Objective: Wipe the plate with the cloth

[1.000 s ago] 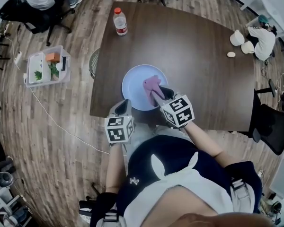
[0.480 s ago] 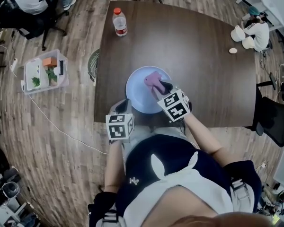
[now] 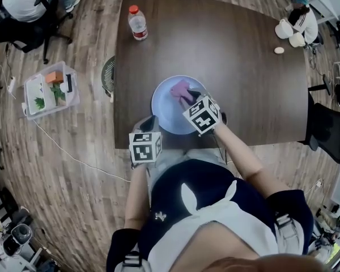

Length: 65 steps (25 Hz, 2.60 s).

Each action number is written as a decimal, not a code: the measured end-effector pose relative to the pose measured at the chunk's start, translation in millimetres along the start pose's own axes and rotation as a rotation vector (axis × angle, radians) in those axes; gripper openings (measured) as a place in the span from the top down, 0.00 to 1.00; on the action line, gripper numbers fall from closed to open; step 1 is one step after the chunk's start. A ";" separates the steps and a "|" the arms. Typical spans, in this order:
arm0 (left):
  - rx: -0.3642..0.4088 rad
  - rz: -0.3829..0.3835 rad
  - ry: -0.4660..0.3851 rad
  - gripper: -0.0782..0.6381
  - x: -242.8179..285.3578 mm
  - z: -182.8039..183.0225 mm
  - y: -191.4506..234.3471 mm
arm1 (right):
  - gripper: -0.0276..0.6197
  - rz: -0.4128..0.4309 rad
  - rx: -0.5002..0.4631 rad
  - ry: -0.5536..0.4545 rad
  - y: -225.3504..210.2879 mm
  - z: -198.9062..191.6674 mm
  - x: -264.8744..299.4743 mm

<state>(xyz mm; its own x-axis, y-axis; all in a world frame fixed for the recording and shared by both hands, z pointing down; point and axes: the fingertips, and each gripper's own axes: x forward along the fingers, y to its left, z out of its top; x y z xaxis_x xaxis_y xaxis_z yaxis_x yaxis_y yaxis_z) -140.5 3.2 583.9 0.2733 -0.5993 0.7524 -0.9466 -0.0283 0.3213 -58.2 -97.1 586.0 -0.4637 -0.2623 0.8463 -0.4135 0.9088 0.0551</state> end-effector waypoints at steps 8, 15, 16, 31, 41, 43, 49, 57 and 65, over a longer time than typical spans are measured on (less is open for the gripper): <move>0.022 -0.006 0.063 0.89 20.6 -7.4 3.1 | 0.79 -0.015 0.008 0.050 -7.9 -2.3 21.7; 0.043 0.009 0.111 0.89 29.8 -11.0 9.6 | 0.79 -0.001 0.029 0.088 -14.0 -7.2 35.6; 0.042 0.012 0.115 0.89 30.7 -12.2 11.6 | 0.79 -0.004 0.028 0.092 -14.0 -8.2 37.2; 0.052 -0.002 0.160 0.89 44.8 -28.0 12.8 | 0.79 -0.029 0.036 0.119 -14.0 -14.7 52.4; 0.047 -0.008 0.145 0.89 46.4 -29.0 14.6 | 0.79 -0.024 0.046 0.114 -8.9 -12.7 59.5; 0.039 -0.011 0.136 0.89 46.0 -30.2 15.3 | 0.79 -0.018 0.047 0.112 -5.0 -11.8 61.3; -0.015 -0.029 0.108 0.89 44.1 -28.4 14.7 | 0.79 0.002 0.027 0.103 6.3 -5.7 62.6; -0.005 -0.027 0.106 0.89 44.3 -28.9 16.4 | 0.79 0.038 0.003 0.088 27.9 2.2 66.4; -0.003 -0.022 0.105 0.89 44.6 -31.7 16.4 | 0.79 0.075 -0.074 0.070 57.1 3.3 67.8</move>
<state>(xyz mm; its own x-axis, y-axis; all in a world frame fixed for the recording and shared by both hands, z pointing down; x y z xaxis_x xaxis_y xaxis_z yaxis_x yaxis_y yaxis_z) -138.5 1.3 640.9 0.3103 -0.5111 0.8016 -0.9398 -0.0380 0.3396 -115.9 -64.0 644.7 -0.4339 -0.1713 0.8845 -0.3192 0.9473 0.0269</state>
